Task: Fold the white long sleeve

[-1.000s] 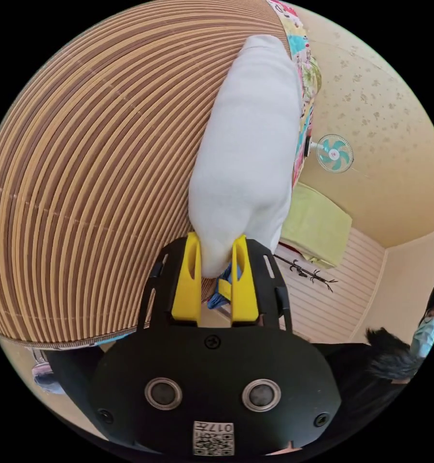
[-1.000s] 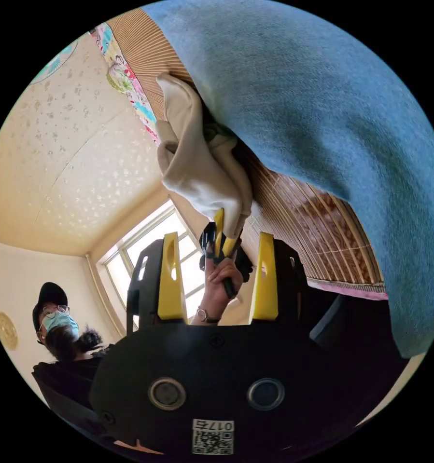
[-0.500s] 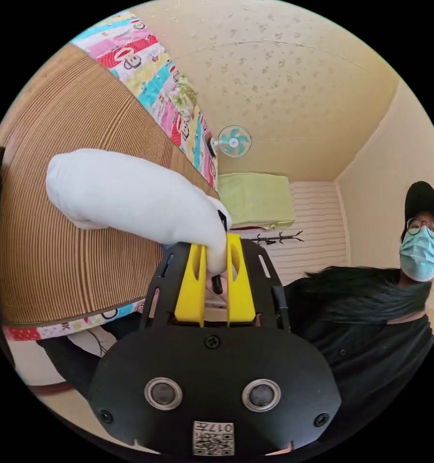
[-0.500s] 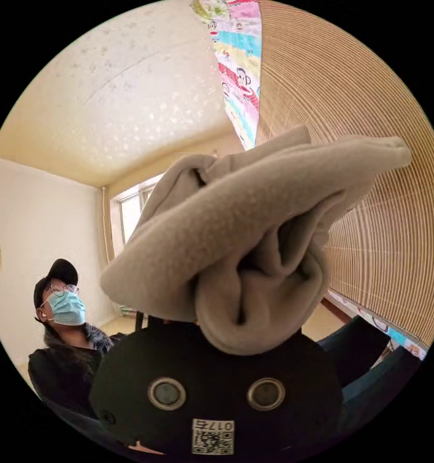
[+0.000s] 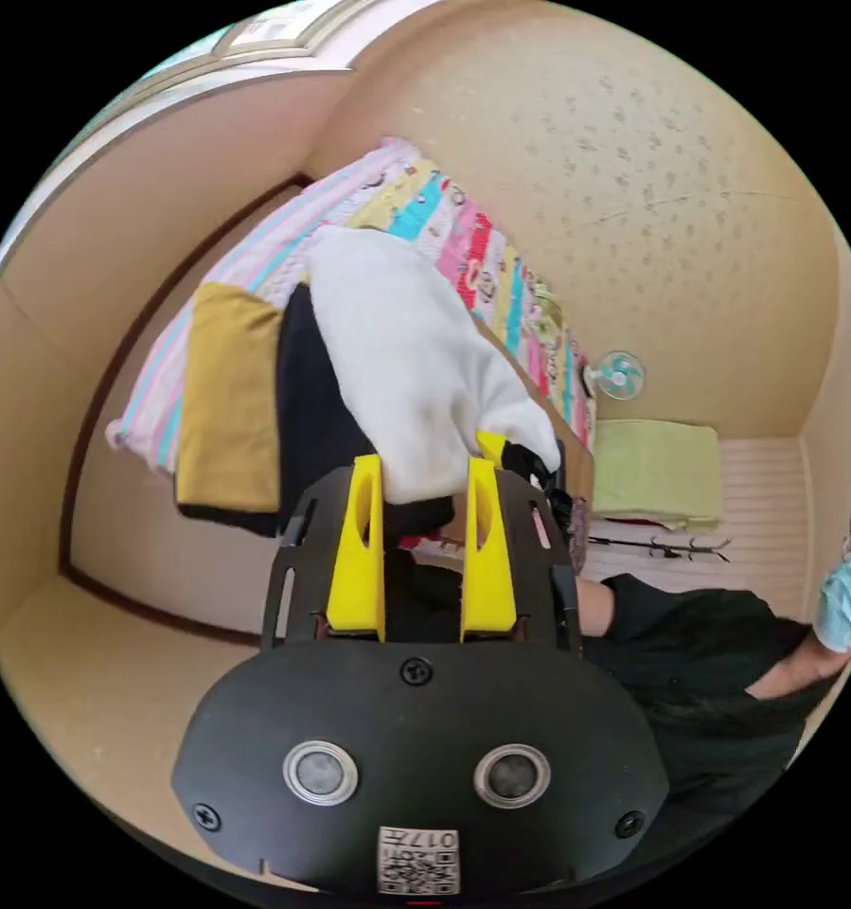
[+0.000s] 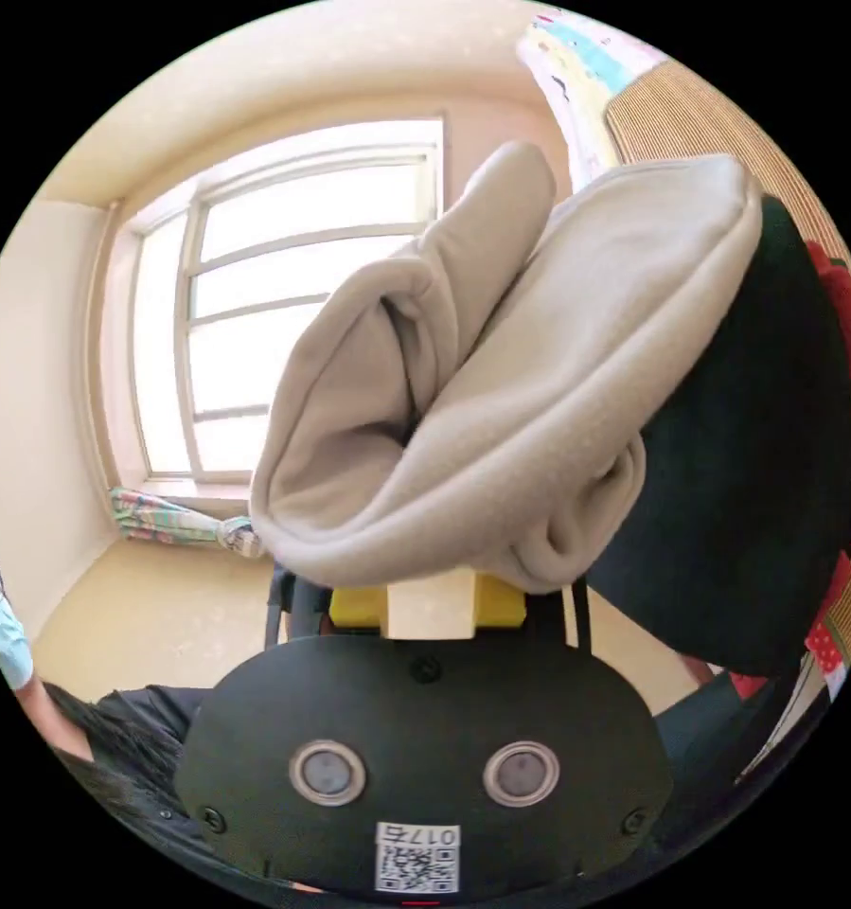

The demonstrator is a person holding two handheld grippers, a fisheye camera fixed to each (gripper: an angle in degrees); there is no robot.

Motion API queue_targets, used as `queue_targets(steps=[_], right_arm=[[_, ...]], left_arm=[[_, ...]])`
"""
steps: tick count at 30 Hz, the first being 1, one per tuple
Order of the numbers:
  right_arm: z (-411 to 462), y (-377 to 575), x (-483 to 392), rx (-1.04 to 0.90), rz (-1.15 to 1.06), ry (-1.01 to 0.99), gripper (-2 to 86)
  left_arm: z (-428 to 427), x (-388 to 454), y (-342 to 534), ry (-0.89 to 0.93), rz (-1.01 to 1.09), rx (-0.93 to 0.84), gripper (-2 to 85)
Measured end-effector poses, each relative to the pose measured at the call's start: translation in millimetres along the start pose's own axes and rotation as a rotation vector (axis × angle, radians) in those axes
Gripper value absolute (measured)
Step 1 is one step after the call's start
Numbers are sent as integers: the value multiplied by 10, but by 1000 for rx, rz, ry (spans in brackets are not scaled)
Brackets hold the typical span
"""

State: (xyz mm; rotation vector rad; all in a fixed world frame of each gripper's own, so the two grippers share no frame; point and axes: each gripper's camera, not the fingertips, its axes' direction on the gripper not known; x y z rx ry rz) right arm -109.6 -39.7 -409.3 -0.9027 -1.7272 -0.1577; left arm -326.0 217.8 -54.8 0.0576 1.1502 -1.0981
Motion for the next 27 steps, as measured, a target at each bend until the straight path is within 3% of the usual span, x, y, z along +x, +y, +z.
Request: queue_targets(steps=[2, 6, 9, 11, 15, 17, 20, 27], right_arm=[[332, 186, 302, -194, 86, 134, 60], [9, 520, 492, -307, 3, 336, 37], [-794, 714, 704, -217, 53, 631, 27], [-1625, 889, 844, -59, 218, 811, 20], [-2797, 1376, 865, 277, 377, 752, 15], [-3405, 1837, 957, 496, 456, 663, 21], [-3935, 2430, 1218, 679, 560, 621, 35], [-4677, 3160, 2084, 672, 806, 683, 79]], left_arm=[[65, -283, 300, -97, -99, -12, 128], [265, -349, 807, -107, -116, 107, 107], [463, 21, 816, -188, 18, 176, 90], [584, 346, 728, -182, 115, 223, 85], [1035, 1459, 537, 57, 453, 249, 65], [1348, 2036, 564, 127, 594, 208, 52], [1990, 2988, 827, 146, 789, 104, 36], [3543, 4482, 1908, 172, 906, -120, 28]])
